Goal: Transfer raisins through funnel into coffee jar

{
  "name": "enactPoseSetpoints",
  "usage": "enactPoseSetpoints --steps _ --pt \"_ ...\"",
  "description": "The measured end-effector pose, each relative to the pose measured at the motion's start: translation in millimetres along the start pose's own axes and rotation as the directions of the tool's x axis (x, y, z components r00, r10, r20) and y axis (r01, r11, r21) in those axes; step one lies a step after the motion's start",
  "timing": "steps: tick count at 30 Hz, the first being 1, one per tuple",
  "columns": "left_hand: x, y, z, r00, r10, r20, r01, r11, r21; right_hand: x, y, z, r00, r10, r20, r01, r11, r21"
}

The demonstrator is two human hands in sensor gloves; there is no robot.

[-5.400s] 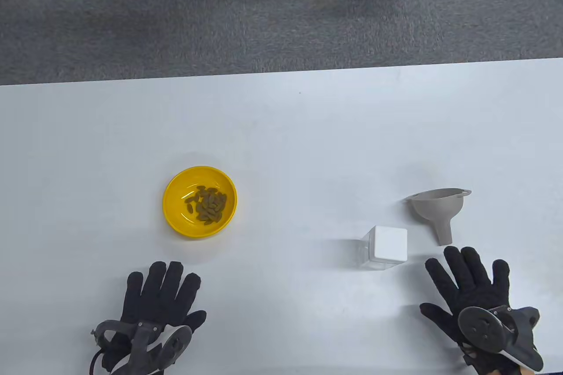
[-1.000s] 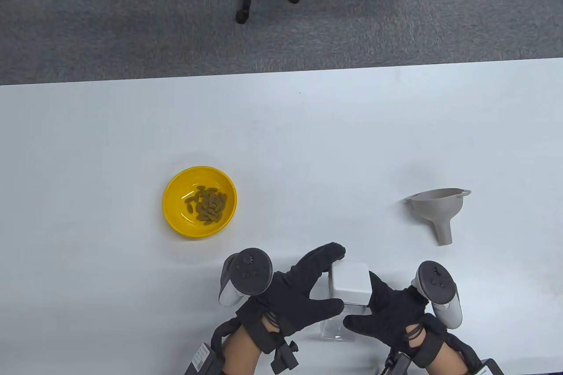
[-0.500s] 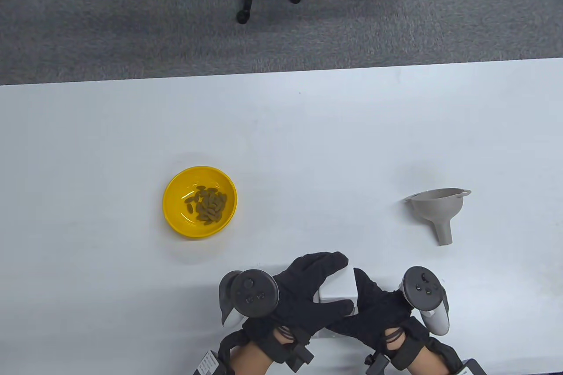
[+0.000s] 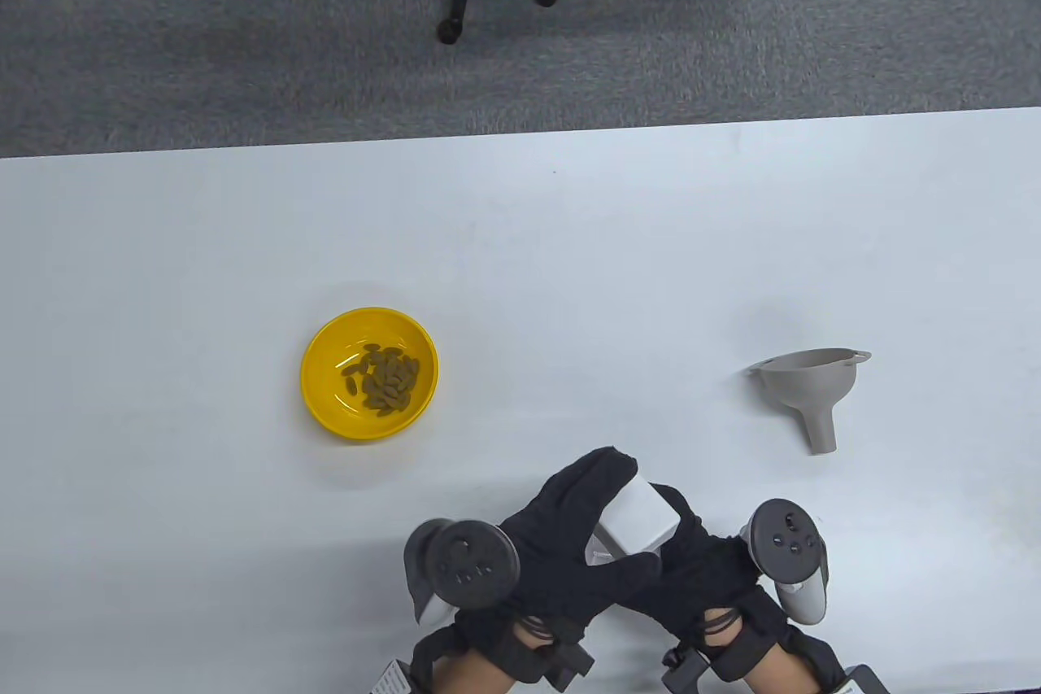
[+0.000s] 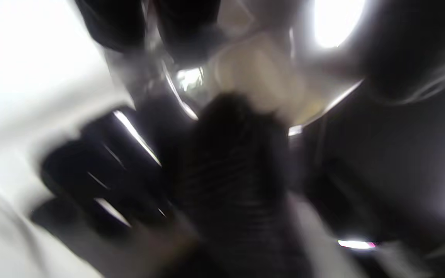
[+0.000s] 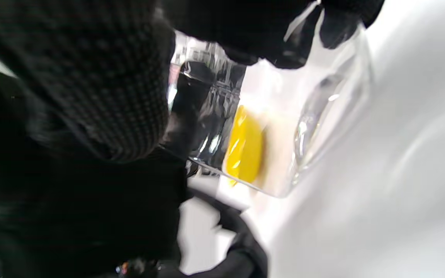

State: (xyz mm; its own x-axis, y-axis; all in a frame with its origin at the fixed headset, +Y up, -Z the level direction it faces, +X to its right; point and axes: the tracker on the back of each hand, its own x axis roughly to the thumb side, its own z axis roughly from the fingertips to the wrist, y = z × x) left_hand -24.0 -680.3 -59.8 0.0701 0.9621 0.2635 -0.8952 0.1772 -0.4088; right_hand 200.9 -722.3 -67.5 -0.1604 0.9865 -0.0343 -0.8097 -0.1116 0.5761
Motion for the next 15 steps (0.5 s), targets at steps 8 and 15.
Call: enactPoseSetpoints --steps 8,15 --pt "4.2 5.5 5.7 0.942 -0.327 -0.075 0.335 0.933 0.13 2.6 4.5 3.5 0.994 0.077 -0.08 -0.085 0.991 -0.104" --pt "-18.2 -0.4 -0.6 0.977 0.213 0.012 -0.212 0.976 -0.057 1.0 -4.4 0.5 0.995 -0.096 0.0 0.096 0.992 0.077"
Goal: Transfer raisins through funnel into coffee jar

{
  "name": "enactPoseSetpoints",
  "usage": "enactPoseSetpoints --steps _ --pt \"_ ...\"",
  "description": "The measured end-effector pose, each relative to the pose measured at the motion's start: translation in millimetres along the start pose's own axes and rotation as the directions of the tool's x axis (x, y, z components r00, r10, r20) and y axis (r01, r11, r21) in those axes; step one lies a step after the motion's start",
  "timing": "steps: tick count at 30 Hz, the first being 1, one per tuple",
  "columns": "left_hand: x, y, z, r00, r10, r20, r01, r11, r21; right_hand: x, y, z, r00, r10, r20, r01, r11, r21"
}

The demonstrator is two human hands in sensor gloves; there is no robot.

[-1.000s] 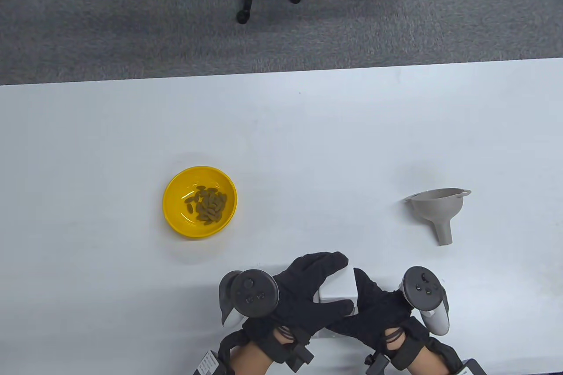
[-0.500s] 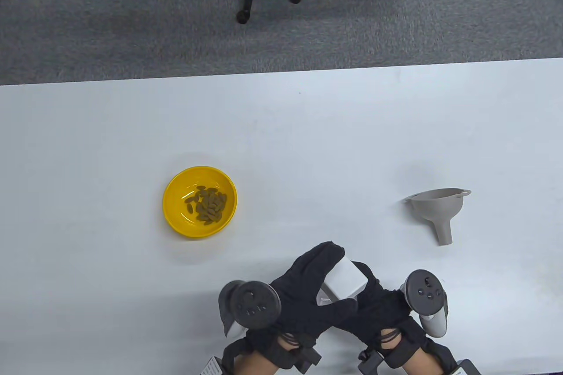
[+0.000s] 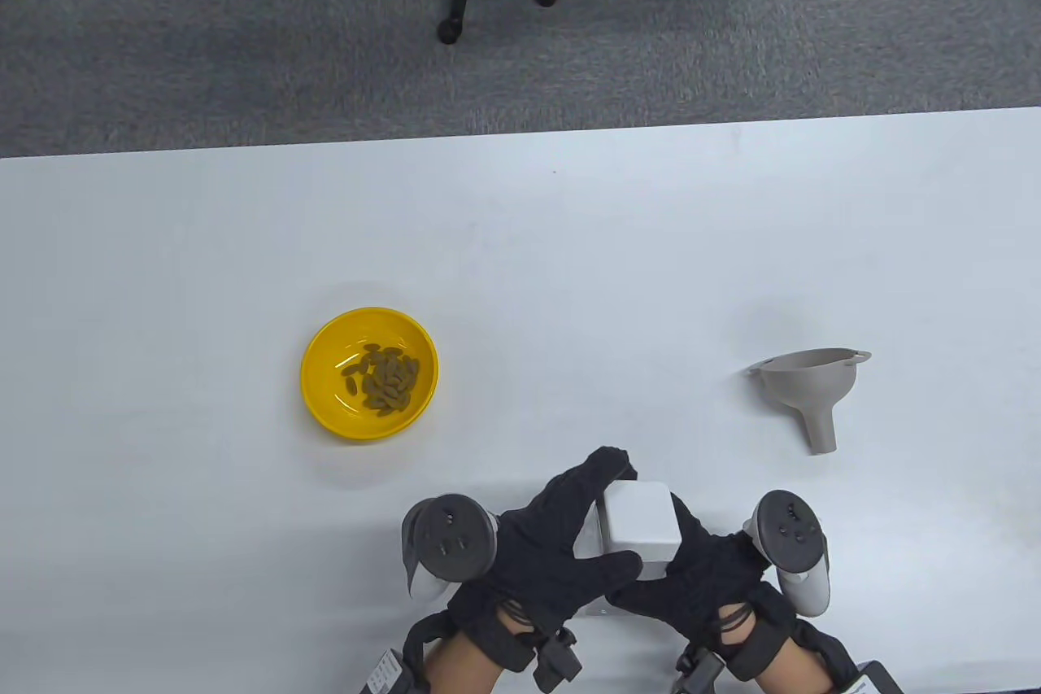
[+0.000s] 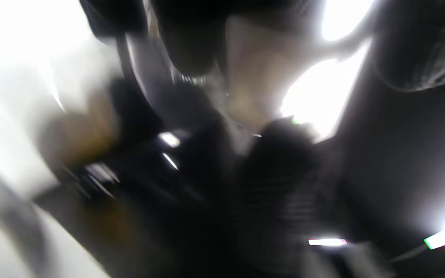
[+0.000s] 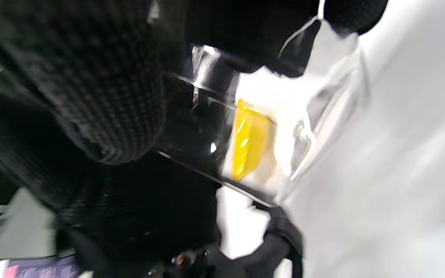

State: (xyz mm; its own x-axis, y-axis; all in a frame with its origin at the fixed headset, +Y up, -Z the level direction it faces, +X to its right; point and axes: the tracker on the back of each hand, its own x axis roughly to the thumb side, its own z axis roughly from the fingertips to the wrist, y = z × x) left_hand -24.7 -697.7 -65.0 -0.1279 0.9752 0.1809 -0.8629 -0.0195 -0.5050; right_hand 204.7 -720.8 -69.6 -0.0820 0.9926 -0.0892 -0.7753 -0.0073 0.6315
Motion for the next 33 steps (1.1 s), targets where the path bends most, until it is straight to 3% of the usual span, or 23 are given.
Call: enactPoseSetpoints --steps 1,3,6,9,11,13,15,17,19,20,23,25,26,27,30,33 --pt "-3.7 -1.1 -2.4 0.988 0.155 0.005 -0.154 0.986 -0.061 0.9 0.2 -0.9 0.999 -0.046 -0.001 0.046 0.997 0.069" --pt "-8.2 0.2 -6.6 0.988 0.156 -0.015 -0.156 0.975 -0.156 3.4 2.5 -0.8 0.996 -0.091 0.004 0.088 0.97 0.227" --pt "-13.8 -1.5 -8.3 0.999 0.035 -0.013 -0.037 0.973 -0.227 5.5 7.3 -1.1 0.998 -0.064 0.025 0.056 0.969 0.239" --pt "-11.1 -7.3 -9.3 0.981 0.186 -0.044 -0.191 0.94 -0.284 6.4 10.9 -1.7 0.995 -0.095 0.013 0.089 0.969 0.23" --pt "-2.7 -2.7 -8.3 0.997 0.075 -0.009 -0.075 0.972 -0.223 9.6 12.2 0.2 0.998 -0.06 0.008 0.057 0.973 0.222" --pt "10.7 1.8 -2.3 0.987 -0.159 -0.029 0.158 0.986 -0.046 8.6 6.9 3.5 1.0 -0.018 -0.02 0.02 0.996 0.084" --pt "18.5 1.0 4.8 0.935 -0.345 -0.084 0.351 0.933 0.081 7.5 -0.3 4.9 0.996 0.067 -0.06 -0.066 0.998 0.021" --pt "19.7 -6.6 8.2 0.854 -0.496 -0.156 0.518 0.838 0.173 5.7 -4.4 7.1 0.971 0.217 -0.097 -0.228 0.965 -0.13" --pt "18.1 -12.8 8.8 0.812 -0.551 -0.191 0.582 0.785 0.211 3.5 -5.0 7.5 0.955 0.27 -0.123 -0.29 0.937 -0.197" --pt "16.9 -13.7 7.5 0.811 -0.557 -0.179 0.584 0.786 0.202 2.8 -5.5 6.3 0.96 0.253 -0.122 -0.272 0.945 -0.18" --pt "12.1 -8.1 4.3 0.882 -0.456 -0.115 0.469 0.872 0.139 1.8 -9.1 6.0 0.981 0.173 -0.091 -0.184 0.973 -0.139" --pt "3.0 1.2 2.6 0.978 -0.19 -0.087 0.195 0.98 0.048 2.6 -9.3 5.1 0.992 0.109 -0.063 -0.114 0.99 -0.078" --pt "-2.6 5.5 3.0 0.996 0.026 -0.082 -0.027 1.0 -0.007 2.8 -7.8 3.7 0.995 0.089 -0.035 -0.089 0.996 0.01" --pt "-5.4 7.8 3.3 0.992 0.099 -0.075 -0.101 0.995 -0.025 2.7 -5.7 3.4 0.997 0.08 -0.018 -0.079 0.995 0.058" --pt "-12.9 13.6 3.7 0.993 0.083 -0.086 -0.097 0.98 -0.174 1.2 5.7 -0.4 1.0 0.011 -0.003 -0.01 0.988 0.154" --pt "-14.9 9.3 3.8 0.995 0.079 -0.065 -0.091 0.975 -0.202 1.3 15.1 -2.8 1.0 -0.012 -0.014 0.014 0.982 0.186"
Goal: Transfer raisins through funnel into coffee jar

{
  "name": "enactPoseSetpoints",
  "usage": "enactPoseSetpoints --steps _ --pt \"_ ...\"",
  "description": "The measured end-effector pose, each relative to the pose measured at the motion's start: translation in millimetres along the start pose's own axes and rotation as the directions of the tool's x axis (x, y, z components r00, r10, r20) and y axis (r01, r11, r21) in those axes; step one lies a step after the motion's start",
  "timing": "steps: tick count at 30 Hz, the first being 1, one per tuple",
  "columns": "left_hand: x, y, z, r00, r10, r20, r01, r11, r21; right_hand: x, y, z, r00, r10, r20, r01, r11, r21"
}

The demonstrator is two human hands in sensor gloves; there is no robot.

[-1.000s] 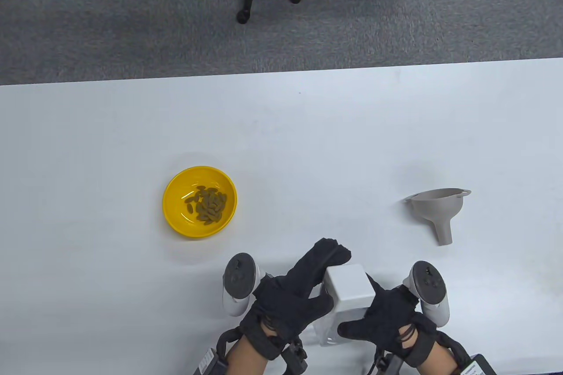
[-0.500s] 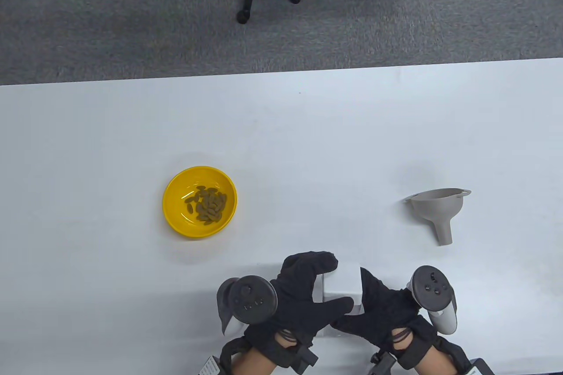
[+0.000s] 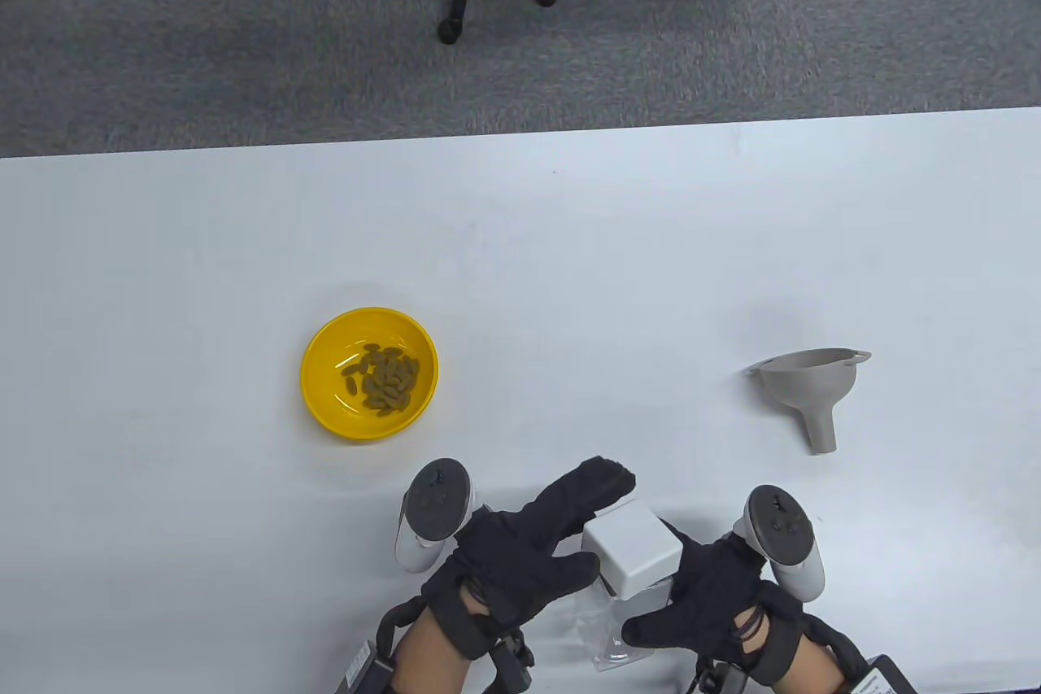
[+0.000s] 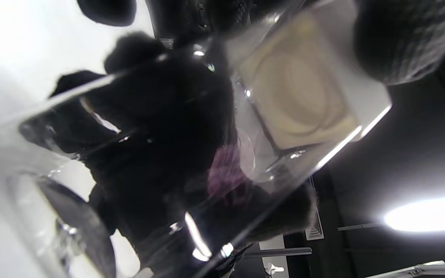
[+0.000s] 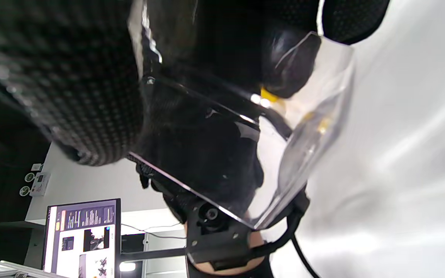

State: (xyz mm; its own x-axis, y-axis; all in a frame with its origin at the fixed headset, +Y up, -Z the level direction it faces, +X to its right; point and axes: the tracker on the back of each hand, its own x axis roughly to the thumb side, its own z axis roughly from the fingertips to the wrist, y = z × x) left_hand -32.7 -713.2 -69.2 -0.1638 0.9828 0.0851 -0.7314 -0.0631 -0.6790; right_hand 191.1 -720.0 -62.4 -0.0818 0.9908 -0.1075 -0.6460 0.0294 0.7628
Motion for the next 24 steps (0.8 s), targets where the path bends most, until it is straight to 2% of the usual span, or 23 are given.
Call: enactPoseSetpoints --steps 3,5,7,8,10,12,13,15,16,17,20,24 --pt "4.9 -8.3 -3.2 0.999 0.038 0.002 -0.038 0.998 -0.058 1.1 3.3 -0.4 1.0 -0.011 0.001 0.011 1.0 -0.012" --pt "14.5 -9.1 -0.1 0.991 -0.132 -0.031 0.133 0.99 0.036 2.6 2.1 4.5 0.999 0.025 -0.031 -0.027 0.997 -0.074" --pt "25.1 -14.0 4.7 0.925 -0.361 -0.121 0.38 0.896 0.232 4.8 -1.9 9.5 0.989 0.127 -0.069 -0.14 0.966 -0.216" --pt "27.0 -18.1 5.8 0.872 -0.457 -0.173 0.489 0.824 0.287 6.5 -3.6 11.9 0.967 0.23 -0.104 -0.252 0.921 -0.299" --pt "25.3 -23.0 5.3 0.808 -0.543 -0.231 0.59 0.744 0.315 5.0 -5.7 12.7 0.938 0.309 -0.157 -0.346 0.864 -0.366" --pt "21.4 -23.3 3.2 0.833 -0.507 -0.224 0.554 0.772 0.312 1.9 -7.5 11.8 0.952 0.266 -0.149 -0.302 0.887 -0.35" --pt "18.1 -20.8 1.2 0.864 -0.466 -0.193 0.504 0.814 0.289 1.2 -9.9 11.8 0.961 0.238 -0.142 -0.273 0.899 -0.343" --pt "10.8 -10.8 3.0 0.924 -0.341 -0.171 0.375 0.894 0.244 1.3 -13.2 13.2 0.972 0.199 -0.125 -0.23 0.915 -0.333" --pt "7.0 -4.0 4.9 0.961 -0.232 -0.148 0.263 0.934 0.241 2.4 -14.1 14.1 0.977 0.188 -0.103 -0.211 0.925 -0.317" --pt "4.6 0.2 5.6 0.978 -0.168 -0.122 0.193 0.953 0.233 3.6 -14.3 14.9 0.977 0.19 -0.096 -0.211 0.926 -0.313" --pt "-3.5 11.2 8.2 0.991 -0.093 -0.093 0.104 0.987 0.125 5.8 -12.6 13.1 0.982 0.177 -0.059 -0.186 0.947 -0.263" --pt "-8.2 12.5 6.8 0.999 -0.011 -0.048 0.015 0.996 0.09 4.1 -3.9 7.3 0.993 0.112 -0.036 -0.117 0.981 -0.153"
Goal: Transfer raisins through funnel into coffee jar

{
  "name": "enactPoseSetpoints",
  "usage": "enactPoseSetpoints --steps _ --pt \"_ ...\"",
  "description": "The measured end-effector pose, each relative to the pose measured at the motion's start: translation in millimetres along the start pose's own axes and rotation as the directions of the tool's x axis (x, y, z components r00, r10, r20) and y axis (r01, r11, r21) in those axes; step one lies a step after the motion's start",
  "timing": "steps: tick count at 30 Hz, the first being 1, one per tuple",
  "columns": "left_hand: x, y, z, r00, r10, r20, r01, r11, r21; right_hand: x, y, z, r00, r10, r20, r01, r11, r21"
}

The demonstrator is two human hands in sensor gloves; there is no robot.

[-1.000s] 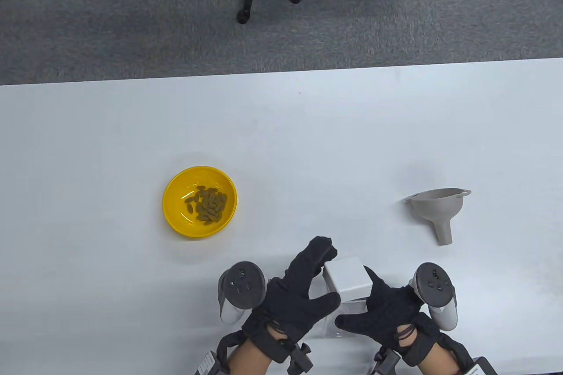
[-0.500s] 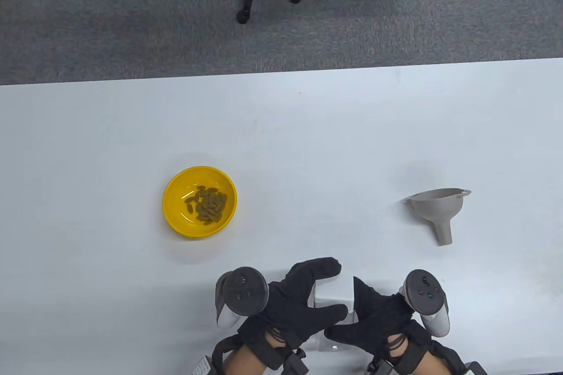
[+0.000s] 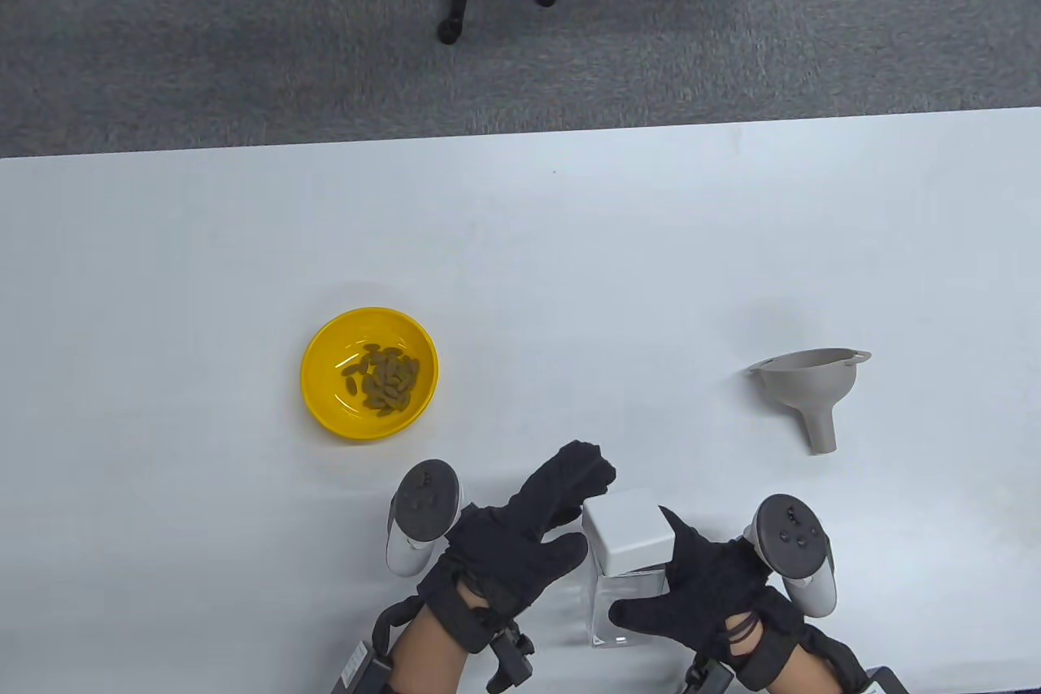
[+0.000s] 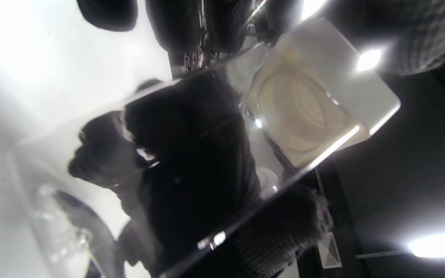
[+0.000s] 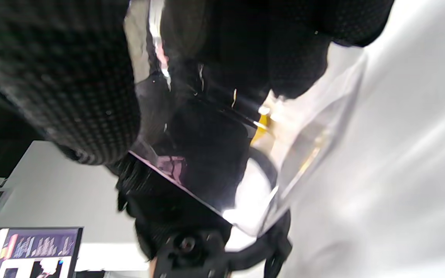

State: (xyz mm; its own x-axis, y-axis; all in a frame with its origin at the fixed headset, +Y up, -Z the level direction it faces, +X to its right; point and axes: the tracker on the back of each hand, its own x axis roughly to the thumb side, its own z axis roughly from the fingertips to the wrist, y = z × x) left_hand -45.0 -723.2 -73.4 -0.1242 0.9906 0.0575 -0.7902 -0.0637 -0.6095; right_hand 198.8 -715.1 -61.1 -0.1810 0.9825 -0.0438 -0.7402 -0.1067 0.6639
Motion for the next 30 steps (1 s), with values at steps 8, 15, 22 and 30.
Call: enactPoseSetpoints --steps 8,15,22,30 --pt "8.6 -5.4 -2.3 0.996 -0.088 0.008 0.088 0.996 0.0 0.0 3.2 1.5 0.998 0.035 -0.057 -0.037 0.999 -0.031" --pt "27.5 -5.7 0.1 0.879 -0.466 -0.103 0.467 0.884 -0.017 1.7 -1.1 3.9 0.961 0.257 -0.103 -0.267 0.958 -0.101" --pt "38.4 -2.5 4.7 0.896 -0.438 -0.076 0.443 0.892 0.09 4.7 0.7 3.1 0.962 0.255 -0.094 -0.264 0.96 -0.091" --pt "63.7 30.1 29.2 0.876 -0.469 -0.112 0.481 0.836 0.263 9.6 -1.0 8.4 0.959 0.276 -0.071 -0.282 0.954 -0.098"
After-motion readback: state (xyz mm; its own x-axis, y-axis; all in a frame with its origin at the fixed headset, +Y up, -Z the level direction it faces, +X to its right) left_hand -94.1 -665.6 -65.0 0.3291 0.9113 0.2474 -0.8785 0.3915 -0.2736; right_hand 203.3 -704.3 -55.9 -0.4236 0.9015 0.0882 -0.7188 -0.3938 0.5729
